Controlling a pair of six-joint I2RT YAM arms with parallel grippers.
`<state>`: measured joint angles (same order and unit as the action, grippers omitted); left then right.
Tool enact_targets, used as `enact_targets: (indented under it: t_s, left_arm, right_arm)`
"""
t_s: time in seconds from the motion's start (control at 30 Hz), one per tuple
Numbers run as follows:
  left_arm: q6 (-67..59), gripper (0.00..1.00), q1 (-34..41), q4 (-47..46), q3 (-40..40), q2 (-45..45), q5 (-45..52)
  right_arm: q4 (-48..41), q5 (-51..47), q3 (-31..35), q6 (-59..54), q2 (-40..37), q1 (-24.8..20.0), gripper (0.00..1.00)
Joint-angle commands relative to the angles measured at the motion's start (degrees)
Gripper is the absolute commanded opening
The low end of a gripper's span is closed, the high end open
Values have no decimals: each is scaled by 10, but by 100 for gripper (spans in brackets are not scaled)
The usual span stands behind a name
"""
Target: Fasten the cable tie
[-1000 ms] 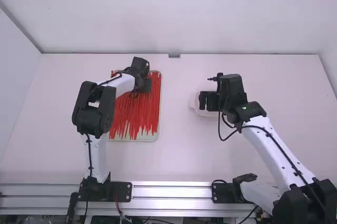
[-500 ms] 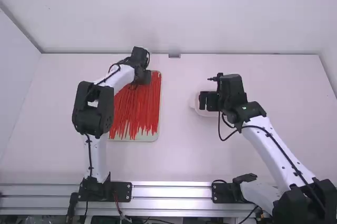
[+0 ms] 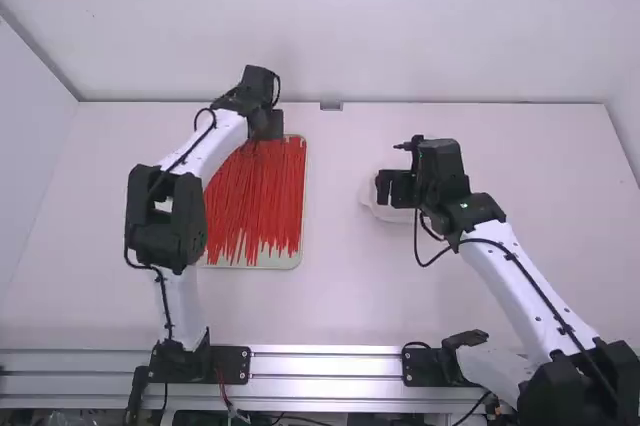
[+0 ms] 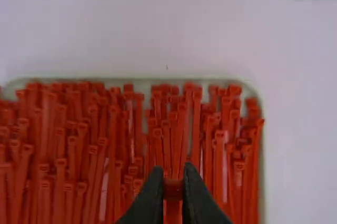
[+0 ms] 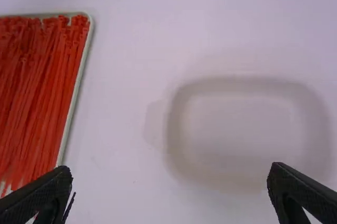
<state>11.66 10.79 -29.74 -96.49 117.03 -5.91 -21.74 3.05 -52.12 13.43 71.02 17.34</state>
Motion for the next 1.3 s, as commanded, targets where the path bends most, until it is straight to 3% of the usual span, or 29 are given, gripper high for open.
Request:
enact_targets:
  t_s: [0.0,0.33,0.57,0.8,0.97,1.27]
  left_arm:
    - [12,2,5,-2,-16,-65,-12]
    - [9,2,28,-51,3,-201,-65]
    - [10,2,50,-30,85,-295,-99]
    - [10,2,46,77,230,-417,-9]
    - [10,2,51,210,332,-487,56]
    - [38,2,50,320,367,-496,165]
  right_arm:
    - [10,27,-19,0,2,0,99]
    - [90,131,-19,0,2,0,99]
    - [146,204,-19,0,2,-1,99]
    - [190,261,-19,0,2,-1,99]
    - [224,323,-19,4,2,2,99]
    - [249,331,-19,9,2,54,99]
